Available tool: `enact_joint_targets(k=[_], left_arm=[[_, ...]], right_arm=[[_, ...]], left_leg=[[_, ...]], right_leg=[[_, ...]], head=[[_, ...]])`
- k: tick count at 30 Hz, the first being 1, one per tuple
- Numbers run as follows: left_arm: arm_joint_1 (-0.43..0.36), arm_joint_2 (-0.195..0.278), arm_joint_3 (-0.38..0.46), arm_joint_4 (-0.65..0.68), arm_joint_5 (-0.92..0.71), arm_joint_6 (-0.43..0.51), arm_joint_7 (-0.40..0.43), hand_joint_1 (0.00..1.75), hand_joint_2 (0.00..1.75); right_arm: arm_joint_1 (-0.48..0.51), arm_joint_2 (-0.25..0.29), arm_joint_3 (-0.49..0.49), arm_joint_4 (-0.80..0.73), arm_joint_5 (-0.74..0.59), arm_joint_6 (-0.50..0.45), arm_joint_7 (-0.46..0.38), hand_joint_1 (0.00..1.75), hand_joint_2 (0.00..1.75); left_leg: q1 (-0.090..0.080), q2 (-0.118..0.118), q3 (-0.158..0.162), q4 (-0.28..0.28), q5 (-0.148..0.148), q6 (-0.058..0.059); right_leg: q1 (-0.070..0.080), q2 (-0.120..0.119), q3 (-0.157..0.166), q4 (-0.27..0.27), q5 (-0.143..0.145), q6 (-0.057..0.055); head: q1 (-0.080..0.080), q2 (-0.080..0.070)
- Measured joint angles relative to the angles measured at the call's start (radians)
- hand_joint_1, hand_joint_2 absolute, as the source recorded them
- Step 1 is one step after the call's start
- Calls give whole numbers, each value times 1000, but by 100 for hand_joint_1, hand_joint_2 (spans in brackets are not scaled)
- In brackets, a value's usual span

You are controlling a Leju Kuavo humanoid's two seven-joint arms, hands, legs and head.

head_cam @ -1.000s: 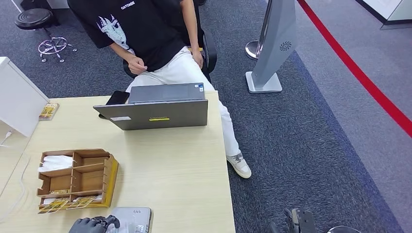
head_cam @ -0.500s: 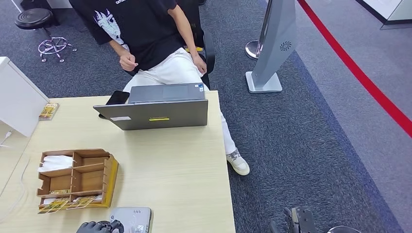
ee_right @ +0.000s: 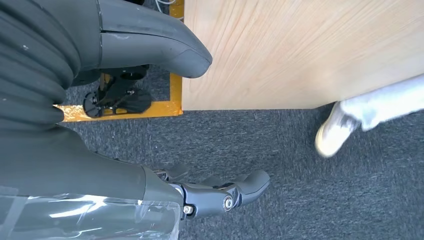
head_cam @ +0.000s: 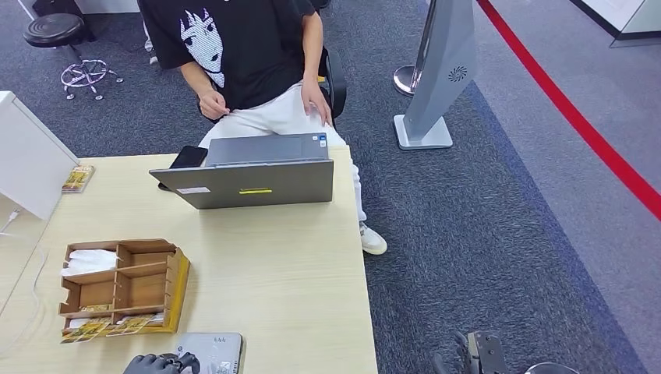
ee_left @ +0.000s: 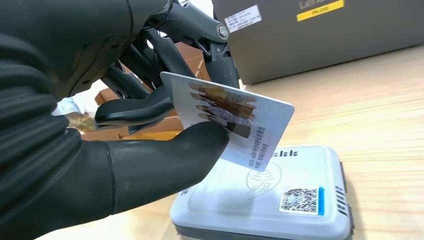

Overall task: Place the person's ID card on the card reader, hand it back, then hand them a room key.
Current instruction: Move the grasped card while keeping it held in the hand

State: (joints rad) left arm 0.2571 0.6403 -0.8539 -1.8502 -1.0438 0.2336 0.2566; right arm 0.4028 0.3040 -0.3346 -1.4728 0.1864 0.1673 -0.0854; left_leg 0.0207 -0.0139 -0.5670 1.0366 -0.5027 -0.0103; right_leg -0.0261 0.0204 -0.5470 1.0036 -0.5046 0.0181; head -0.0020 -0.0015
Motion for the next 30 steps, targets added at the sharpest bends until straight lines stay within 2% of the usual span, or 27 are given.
enact_joint_targets(k=[7, 18, 22, 25, 30], left_arm=[[5, 0, 55, -16, 26, -165, -50, 175, 175], [5, -1, 82, -15, 21, -159, -48, 175, 175], [6, -11, 118, -26, -32, -140, -73, 175, 175], [7, -44, 187, -58, -102, -131, -140, 175, 175], [-4, -158, 385, -126, -197, -128, -301, 175, 175]], right_arm=[[-17, 0, -4, 8, 34, 19, 11, 0, 175], [-35, 0, -17, 24, 36, 27, 14, 0, 175], [-32, 0, -17, 24, 27, 13, 14, 0, 175], [-21, 0, -16, 23, 13, -1, 12, 0, 175], [3, 0, 0, 18, -4, -19, 5, 0, 175]], left_leg=[[0, 0, 0, 0, 0, 0], [0, 0, 0, 0, 0, 0], [0, 0, 0, 0, 0, 0], [0, 0, 0, 0, 0, 0], [0, 0, 0, 0, 0, 0]], right_leg=[[0, 0, 0, 0, 0, 0], [0, 0, 0, 0, 0, 0], [0, 0, 0, 0, 0, 0], [0, 0, 0, 0, 0, 0], [0, 0, 0, 0, 0, 0]], head=[[0, 0], [0, 0], [0, 0], [0, 0], [0, 0]])
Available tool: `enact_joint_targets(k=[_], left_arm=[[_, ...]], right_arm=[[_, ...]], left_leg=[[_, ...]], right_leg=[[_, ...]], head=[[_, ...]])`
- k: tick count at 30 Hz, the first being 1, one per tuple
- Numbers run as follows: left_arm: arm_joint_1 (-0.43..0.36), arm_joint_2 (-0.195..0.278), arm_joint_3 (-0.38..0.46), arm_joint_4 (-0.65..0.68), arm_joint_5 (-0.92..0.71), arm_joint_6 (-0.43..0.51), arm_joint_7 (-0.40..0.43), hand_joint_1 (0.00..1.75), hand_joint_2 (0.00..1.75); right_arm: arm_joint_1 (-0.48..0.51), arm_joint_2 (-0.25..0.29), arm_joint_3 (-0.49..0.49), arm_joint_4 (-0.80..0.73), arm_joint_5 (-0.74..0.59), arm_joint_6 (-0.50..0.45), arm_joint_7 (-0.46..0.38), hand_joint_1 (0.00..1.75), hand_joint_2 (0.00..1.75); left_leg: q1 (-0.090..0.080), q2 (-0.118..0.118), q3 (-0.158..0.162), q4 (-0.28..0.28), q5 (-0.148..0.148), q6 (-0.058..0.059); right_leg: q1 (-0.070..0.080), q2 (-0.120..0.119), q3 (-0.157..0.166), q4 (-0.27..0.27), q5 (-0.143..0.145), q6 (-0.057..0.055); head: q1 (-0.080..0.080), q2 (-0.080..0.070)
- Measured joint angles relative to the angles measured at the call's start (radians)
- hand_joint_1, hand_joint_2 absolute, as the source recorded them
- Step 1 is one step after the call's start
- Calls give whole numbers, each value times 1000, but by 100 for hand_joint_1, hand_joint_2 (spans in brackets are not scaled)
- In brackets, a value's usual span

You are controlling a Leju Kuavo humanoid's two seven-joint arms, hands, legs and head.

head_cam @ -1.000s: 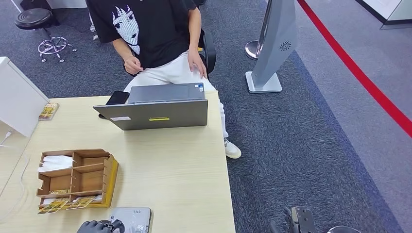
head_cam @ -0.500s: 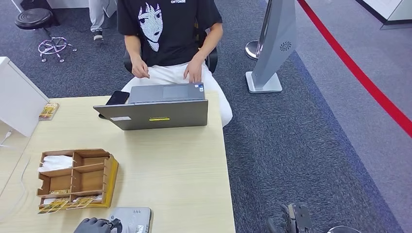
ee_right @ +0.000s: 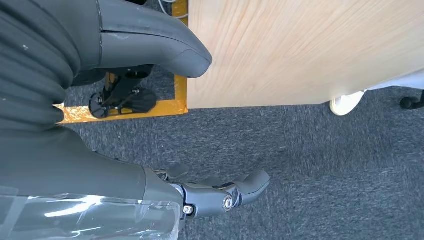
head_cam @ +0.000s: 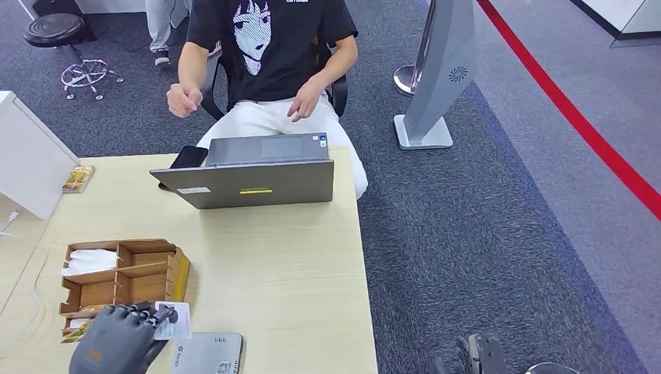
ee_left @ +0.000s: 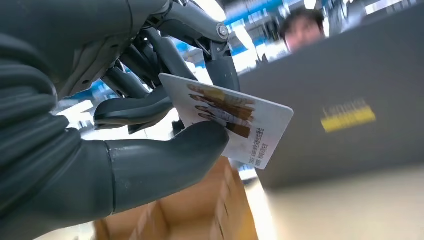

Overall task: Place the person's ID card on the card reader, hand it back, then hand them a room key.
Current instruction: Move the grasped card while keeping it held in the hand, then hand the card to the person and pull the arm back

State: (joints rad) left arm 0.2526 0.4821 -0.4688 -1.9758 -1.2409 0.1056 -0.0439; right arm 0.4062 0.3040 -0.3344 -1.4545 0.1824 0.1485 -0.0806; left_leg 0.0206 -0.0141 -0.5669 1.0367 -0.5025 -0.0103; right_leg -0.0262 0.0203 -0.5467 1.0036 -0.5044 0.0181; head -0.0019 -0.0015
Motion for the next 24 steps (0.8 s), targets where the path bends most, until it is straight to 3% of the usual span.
enact_joint_targets(k=[5, 9, 16, 24], left_arm=[[-47, -94, 165, -29, -29, -11, -73, 175, 175], [-92, -136, 261, -31, -29, -30, -88, 175, 175], [-174, -161, 380, -7, -1, -74, -71, 175, 175], [-240, -168, 456, 44, 6, -111, -43, 175, 175]], right_arm=[[7, 0, 14, 4, 14, -2, -12, 0, 175], [7, 0, 20, 7, 23, 10, -13, 0, 175], [4, 0, 23, 19, 39, 28, -12, 0, 175], [1, 0, 23, 22, 52, 48, -6, 0, 175]], left_leg=[[0, 0, 0, 0, 0, 0], [0, 0, 0, 0, 1, -1], [0, 0, 0, 0, 1, -1], [0, 0, 0, 0, 1, -1]], right_leg=[[0, 0, 0, 0, 0, 0], [0, 0, 0, 0, 1, -1], [0, 0, 0, 0, 1, -1], [0, 0, 0, 0, 1, -1]], head=[[0, 0], [0, 0], [0, 0], [0, 0]])
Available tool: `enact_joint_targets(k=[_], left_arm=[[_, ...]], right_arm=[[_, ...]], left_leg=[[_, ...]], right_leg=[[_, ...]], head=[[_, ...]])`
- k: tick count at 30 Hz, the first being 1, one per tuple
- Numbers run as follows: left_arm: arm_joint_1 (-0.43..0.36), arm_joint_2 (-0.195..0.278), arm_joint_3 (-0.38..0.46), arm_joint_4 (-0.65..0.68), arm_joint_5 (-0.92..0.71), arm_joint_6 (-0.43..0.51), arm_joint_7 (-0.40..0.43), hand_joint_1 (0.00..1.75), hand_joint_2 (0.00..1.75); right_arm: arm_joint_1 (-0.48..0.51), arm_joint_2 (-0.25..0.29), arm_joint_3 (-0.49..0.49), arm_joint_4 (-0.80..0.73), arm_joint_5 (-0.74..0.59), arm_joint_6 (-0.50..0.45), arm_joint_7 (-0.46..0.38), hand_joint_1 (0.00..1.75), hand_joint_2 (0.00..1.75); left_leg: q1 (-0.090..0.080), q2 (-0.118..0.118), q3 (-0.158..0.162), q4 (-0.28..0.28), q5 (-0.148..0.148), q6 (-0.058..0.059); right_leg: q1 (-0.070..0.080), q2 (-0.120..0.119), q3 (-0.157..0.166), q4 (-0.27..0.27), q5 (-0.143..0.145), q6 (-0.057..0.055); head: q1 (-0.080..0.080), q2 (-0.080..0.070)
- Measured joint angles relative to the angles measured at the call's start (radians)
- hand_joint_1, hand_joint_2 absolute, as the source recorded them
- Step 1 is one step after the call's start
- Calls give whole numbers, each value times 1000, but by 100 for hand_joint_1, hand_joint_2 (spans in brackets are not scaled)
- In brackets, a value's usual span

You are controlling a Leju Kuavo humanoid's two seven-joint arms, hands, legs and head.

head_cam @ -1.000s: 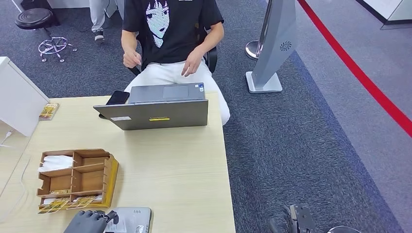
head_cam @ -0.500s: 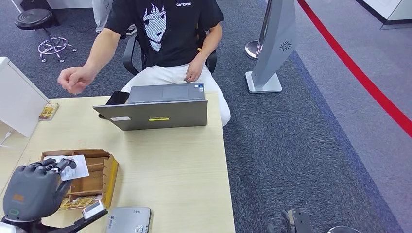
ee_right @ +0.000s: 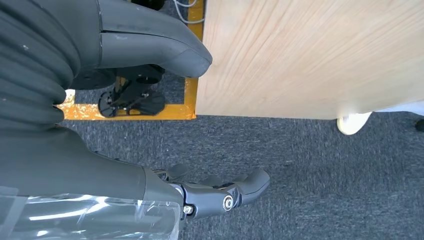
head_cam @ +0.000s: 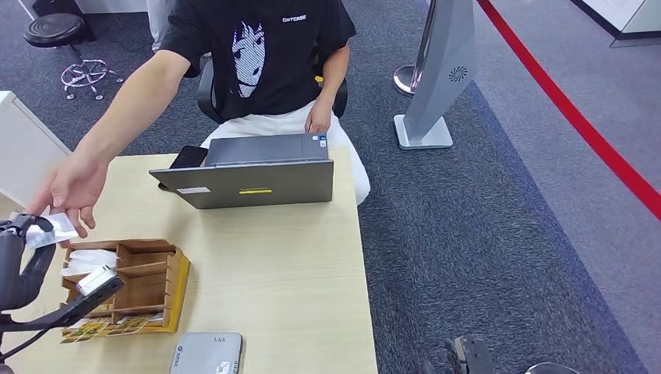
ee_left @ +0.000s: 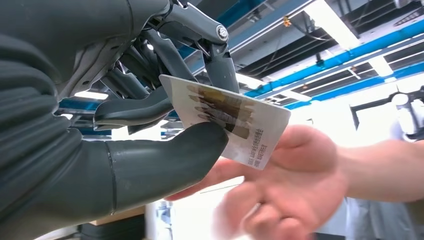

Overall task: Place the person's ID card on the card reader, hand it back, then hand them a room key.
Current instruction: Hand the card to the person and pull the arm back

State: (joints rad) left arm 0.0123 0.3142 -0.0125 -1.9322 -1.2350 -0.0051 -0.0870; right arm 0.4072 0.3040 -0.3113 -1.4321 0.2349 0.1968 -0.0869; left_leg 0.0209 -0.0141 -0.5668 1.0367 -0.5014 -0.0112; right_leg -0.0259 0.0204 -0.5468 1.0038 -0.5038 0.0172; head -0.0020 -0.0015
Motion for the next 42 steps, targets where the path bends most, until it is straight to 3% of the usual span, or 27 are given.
enact_joint_targets(k=[3, 5, 7, 9, 19, 27, 35, 42], left_arm=[[-14, 0, 24, 24, 2, 0, 0, 175, 175], [-19, 0, 34, 36, 3, 3, 0, 127, 175], [-20, 0, 40, 43, 3, 5, 0, 40, 175], [-19, -2, 45, 48, 2, 7, -1, 0, 175], [14, -17, 51, 47, 9, 26, -44, 0, 175], [111, -13, 33, -4, 2, 49, -133, 0, 175], [236, 54, -73, -42, -18, 62, -149, 0, 175], [285, 102, -145, -42, -13, 60, -118, 0, 175]], right_arm=[[-1, 0, 0, 1, 2, 0, -1, 0, 175], [-3, 0, 0, 2, 3, 0, -2, 0, 175], [-4, 0, 0, 3, 3, 0, -2, 0, 175], [-4, 0, 0, 3, 3, 0, -1, 0, 175], [-1, 0, 0, -2, -7, -6, 1, 0, 175], [0, 0, 0, -3, -19, -22, -5, 0, 175], [1, 0, -4, -16, -26, -17, -1, 0, 175], [-3, 0, -11, -17, -17, -17, -1, 0, 175]], left_leg=[[0, 0, 0, 0, 0, 0], [0, 0, 0, 0, 0, 0], [0, 0, 0, 0, 0, 0], [0, 0, 0, 0, 0, 0], [0, 0, 0, 0, 0, 0], [0, 0, 0, 0, 0, 0], [0, 1, 0, 0, 0, 0], [0, 0, 0, 0, 0, 0]], right_leg=[[0, 0, 0, 0, 0, 0], [0, 0, 0, 0, 0, 0], [0, 0, 0, 0, 0, 0], [0, 0, 0, 0, 0, 0], [0, 0, 0, 0, 0, 0], [0, 1, -1, 0, 0, 0], [0, 1, -1, 0, 0, 0], [0, 1, 0, 0, 0, 0]], head=[[0, 0], [0, 0], [0, 0], [0, 0], [0, 0], [0, 0], [0, 0], [0, 0]])
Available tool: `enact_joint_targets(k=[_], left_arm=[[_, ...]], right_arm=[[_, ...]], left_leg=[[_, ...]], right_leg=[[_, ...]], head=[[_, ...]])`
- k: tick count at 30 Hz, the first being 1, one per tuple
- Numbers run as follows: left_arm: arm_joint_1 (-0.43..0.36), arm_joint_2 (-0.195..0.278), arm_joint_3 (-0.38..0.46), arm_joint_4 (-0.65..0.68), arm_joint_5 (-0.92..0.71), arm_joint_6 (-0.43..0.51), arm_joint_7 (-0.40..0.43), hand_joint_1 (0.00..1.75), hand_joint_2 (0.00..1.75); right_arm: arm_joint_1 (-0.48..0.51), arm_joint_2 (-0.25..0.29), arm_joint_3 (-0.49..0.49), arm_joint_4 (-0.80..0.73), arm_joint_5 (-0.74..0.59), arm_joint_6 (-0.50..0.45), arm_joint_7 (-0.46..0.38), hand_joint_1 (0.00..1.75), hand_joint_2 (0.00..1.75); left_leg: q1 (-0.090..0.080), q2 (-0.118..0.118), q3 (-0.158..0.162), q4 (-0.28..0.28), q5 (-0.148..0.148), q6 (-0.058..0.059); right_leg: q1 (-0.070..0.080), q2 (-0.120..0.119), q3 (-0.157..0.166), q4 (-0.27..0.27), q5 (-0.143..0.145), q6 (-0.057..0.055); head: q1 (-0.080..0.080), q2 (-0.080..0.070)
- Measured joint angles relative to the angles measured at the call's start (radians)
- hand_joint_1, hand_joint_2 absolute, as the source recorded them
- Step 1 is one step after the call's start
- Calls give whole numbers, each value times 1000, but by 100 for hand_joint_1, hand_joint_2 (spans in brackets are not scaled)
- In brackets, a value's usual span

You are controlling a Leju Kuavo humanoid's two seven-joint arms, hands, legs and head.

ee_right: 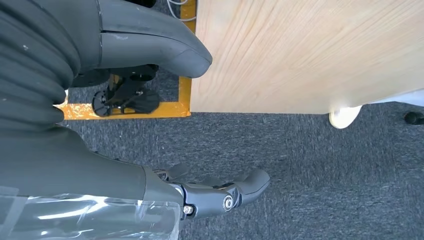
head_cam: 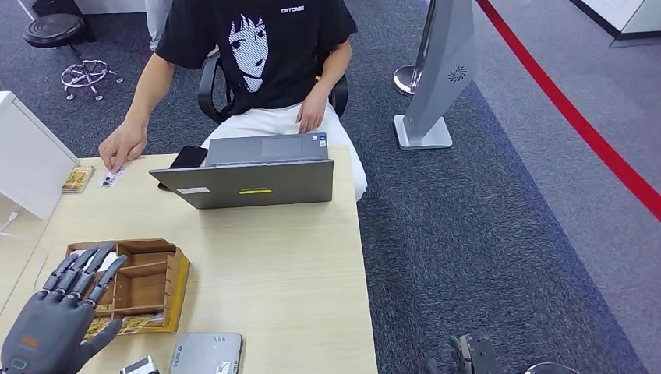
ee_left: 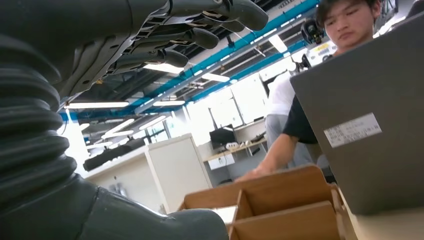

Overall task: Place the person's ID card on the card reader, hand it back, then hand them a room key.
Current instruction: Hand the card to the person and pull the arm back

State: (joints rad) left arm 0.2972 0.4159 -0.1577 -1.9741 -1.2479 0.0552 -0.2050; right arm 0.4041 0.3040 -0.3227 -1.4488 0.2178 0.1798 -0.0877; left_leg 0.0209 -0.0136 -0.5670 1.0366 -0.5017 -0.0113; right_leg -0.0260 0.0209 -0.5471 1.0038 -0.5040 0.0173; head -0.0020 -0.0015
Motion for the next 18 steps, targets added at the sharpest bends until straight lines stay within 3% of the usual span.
enact_joint_targets(k=[8, 18], left_arm=[[56, 44, -72, 33, 44, -18, 107, 0, 175], [84, 80, -121, 81, 77, -31, 176, 0, 175]], right_arm=[[-14, 0, -11, 0, 8, 10, 2, 0, 175], [-27, 0, -24, 0, 28, 18, 7, 0, 175]], left_leg=[[0, 0, 0, 0, 0, 0], [0, 0, 0, 0, 0, 0]], right_leg=[[0, 0, 0, 0, 0, 0], [0, 0, 0, 0, 0, 0]], head=[[0, 0], [0, 0]])
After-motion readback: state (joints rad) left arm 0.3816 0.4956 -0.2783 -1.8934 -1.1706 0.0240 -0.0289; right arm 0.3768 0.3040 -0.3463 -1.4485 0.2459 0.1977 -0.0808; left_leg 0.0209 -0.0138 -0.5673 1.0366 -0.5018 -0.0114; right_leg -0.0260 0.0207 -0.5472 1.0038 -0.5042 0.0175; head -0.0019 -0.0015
